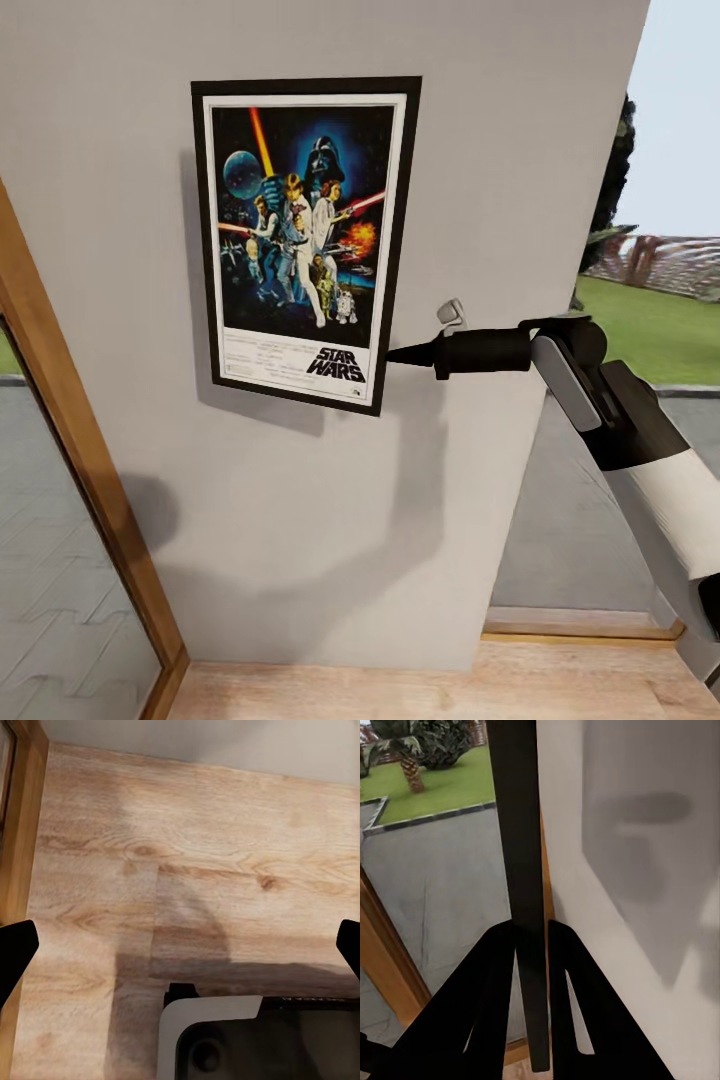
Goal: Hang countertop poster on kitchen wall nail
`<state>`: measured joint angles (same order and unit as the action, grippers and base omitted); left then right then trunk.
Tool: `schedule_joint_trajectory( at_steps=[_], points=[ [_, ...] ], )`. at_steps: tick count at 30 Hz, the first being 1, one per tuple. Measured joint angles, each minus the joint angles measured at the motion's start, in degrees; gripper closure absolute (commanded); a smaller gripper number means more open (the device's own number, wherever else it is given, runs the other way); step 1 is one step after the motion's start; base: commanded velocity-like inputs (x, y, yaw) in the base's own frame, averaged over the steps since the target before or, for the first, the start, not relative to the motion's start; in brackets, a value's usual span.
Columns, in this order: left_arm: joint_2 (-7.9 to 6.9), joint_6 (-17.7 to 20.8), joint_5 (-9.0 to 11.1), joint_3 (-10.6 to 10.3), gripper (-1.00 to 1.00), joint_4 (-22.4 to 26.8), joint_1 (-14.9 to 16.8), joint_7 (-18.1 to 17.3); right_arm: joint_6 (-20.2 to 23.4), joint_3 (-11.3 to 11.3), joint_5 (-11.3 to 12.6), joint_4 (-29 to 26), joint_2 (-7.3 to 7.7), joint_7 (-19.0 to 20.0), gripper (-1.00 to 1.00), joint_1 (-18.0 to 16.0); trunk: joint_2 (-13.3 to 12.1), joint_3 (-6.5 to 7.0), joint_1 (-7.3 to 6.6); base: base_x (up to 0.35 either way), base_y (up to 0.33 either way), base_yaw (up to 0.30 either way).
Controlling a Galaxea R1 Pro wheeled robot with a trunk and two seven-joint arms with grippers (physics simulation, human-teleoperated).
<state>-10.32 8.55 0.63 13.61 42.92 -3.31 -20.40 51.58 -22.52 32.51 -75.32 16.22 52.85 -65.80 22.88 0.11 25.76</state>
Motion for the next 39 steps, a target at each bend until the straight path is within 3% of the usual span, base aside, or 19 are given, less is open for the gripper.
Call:
schedule_joint_trajectory(
  at_steps=[16,39],
  points=[
    [0.0,0.0,0.0,0.0,-1.0,0.0,0.0,0.0,0.0,0.0,-0.1,0.0,0.0,0.0,1.0,0.0,0.0,0.0,-0.01,0.205,0.0,0.0],
    [0.0,0.0,0.0,0.0,-1.0,0.0,0.0,0.0,0.0,0.0,0.0,0.0,0.01,0.0,1.0,0.0,0.0,0.0,0.0,0.014,0.0,0.0]
  ],
)
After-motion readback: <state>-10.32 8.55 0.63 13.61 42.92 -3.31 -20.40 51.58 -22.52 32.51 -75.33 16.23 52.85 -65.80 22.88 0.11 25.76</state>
